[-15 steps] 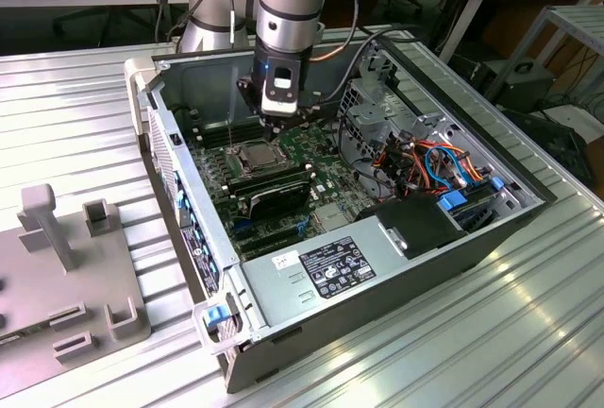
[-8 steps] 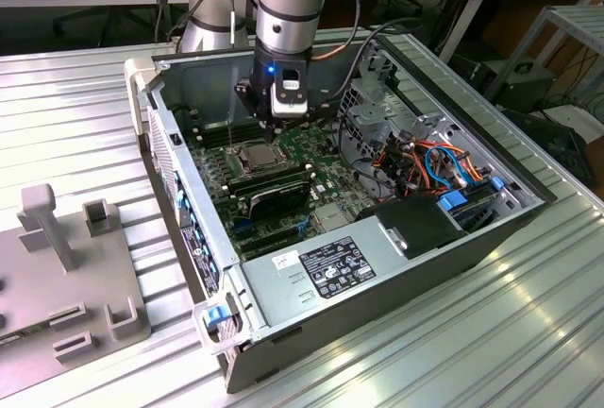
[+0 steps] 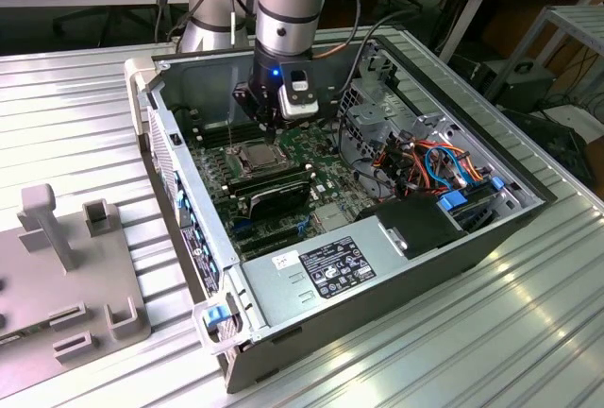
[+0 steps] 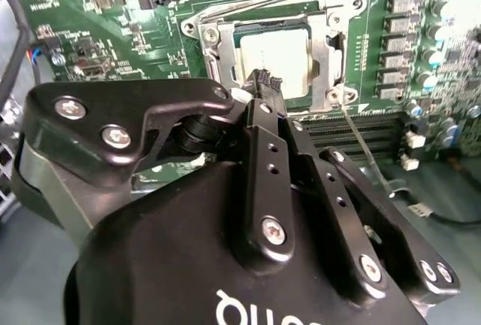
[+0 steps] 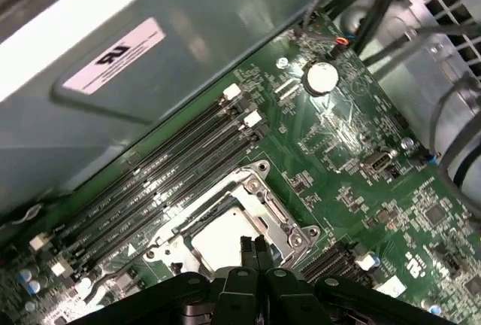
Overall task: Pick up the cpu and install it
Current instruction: 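Close the cpu cover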
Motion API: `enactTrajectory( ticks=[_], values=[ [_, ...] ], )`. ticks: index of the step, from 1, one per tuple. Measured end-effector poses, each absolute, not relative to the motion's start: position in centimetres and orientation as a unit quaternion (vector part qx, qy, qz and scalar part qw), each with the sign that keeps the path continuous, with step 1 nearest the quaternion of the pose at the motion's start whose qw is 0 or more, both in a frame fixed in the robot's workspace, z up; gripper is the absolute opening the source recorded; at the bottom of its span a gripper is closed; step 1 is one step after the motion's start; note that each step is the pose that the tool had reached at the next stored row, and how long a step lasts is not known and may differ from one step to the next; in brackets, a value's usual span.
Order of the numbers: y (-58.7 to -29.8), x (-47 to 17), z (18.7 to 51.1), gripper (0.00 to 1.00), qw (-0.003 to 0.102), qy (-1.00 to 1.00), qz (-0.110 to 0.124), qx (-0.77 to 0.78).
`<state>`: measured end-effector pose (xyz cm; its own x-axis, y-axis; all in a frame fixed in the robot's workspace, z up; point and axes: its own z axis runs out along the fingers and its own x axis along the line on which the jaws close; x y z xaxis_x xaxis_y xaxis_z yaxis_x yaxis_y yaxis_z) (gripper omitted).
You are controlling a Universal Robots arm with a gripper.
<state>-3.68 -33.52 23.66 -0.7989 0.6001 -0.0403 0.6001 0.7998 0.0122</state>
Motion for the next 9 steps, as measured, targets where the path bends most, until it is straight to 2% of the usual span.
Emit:
enactTrajectory(
  ticks=[9],
  values=[
    [-33.52,-3.72,23.31,0.11,0.021,0.977,0.002,0.211]
  ],
)
